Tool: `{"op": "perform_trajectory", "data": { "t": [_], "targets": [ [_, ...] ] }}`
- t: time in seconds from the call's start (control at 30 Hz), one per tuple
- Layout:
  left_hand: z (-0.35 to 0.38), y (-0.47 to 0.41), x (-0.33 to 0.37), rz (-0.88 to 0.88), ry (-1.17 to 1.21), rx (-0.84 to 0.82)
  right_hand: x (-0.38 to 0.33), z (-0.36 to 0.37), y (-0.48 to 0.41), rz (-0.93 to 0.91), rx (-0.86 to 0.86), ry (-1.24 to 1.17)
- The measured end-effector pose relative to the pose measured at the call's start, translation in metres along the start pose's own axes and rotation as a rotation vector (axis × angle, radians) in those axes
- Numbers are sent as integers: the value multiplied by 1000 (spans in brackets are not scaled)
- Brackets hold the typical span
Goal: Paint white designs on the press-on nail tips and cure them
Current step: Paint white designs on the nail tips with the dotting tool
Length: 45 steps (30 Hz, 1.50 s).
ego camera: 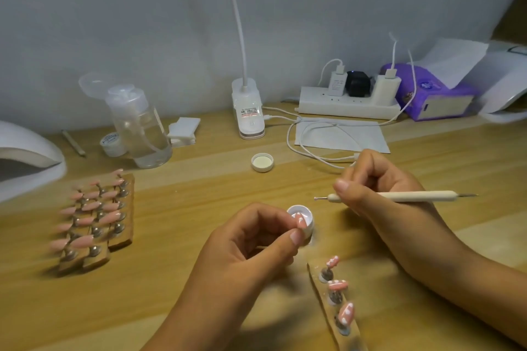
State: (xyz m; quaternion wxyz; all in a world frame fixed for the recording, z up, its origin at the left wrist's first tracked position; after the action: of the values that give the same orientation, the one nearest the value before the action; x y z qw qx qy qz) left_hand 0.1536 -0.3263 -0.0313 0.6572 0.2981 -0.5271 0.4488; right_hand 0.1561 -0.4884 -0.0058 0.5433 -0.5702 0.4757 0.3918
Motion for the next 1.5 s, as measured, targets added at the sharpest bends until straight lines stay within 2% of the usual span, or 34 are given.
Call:
{"op": "perform_trajectory", "data": {
  "t": [0.23,0.43,1.17,1.3,1.5],
  "targets": [
    [0,1,2,15,14,5,15,6,-5,111,-66,153],
    [-1,1,1,13,7,12,15,8,-4,101,-96,214],
    [-2,0,-2,5,-19,6,18,2,-4,96,-35,267],
    [-1,1,-2,5,-11,0,13,-1,-4,66,4,162],
    [0,1,-1,6,-12,-10,4,13,-1,75,-96,-342]
  ]
}}
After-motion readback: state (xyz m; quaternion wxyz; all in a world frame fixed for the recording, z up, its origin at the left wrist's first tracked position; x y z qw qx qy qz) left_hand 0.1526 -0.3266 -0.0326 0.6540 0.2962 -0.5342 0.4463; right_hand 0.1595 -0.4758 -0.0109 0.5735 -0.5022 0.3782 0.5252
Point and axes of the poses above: each hand's wrist, its own y-axis away from the middle knuckle, its own z-axis out of the palm, x = y × z, the point moved 9 cm from there along -y, towards the middle knuckle, and after that the axes turned 7 degrees about y, right-handed, at the moved point
